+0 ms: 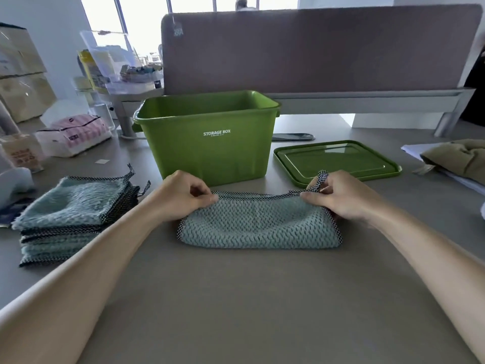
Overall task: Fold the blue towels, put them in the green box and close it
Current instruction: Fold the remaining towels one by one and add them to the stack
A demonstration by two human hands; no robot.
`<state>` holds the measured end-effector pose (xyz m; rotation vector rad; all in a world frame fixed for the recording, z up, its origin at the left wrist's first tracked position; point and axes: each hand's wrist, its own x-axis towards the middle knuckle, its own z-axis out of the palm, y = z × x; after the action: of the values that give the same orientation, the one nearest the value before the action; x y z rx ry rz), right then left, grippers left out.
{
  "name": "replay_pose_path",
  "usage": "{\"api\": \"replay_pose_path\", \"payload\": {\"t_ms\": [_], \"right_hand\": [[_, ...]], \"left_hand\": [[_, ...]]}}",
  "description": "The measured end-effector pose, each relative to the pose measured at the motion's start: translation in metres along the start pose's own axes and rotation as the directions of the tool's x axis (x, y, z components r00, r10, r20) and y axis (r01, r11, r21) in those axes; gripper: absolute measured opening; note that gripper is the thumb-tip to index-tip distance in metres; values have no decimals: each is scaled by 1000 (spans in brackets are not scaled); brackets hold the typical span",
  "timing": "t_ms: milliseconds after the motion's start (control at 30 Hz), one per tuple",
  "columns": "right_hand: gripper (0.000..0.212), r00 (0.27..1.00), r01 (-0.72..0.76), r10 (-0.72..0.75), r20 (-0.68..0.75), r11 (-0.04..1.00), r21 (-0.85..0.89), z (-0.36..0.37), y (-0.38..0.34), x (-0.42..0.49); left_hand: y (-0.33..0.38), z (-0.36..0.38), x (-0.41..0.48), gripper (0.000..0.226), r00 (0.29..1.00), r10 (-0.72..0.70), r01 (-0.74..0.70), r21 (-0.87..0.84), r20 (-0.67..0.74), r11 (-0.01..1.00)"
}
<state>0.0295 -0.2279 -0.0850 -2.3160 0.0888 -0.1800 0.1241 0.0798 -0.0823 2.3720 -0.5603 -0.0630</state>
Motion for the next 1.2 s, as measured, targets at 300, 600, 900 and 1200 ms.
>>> {"api": "replay_pose_path", "payload": {"t_ms": [300, 600, 900, 1200], "right_hand": [[24, 992, -27, 8, -126, 988, -152, 7, -1, 2], [32, 983, -79, 39, -181, 972, -221, 11, 2, 4], [29, 981, -113, 58, -187, 949, -296, 14, -2, 4], [25, 971, -155, 81, -225, 929, -336, 14, -7, 0]], "left_hand": [[2, 4, 3, 22, 989, 99, -91, 78, -106, 993], [-2, 16, 9, 22, 980, 34, -20, 72, -196, 997], [-3, 9, 8, 21, 973, -83, 79, -27, -214, 997], [3, 13, 2, 26, 954, 81, -23, 199, -290, 980]]}}
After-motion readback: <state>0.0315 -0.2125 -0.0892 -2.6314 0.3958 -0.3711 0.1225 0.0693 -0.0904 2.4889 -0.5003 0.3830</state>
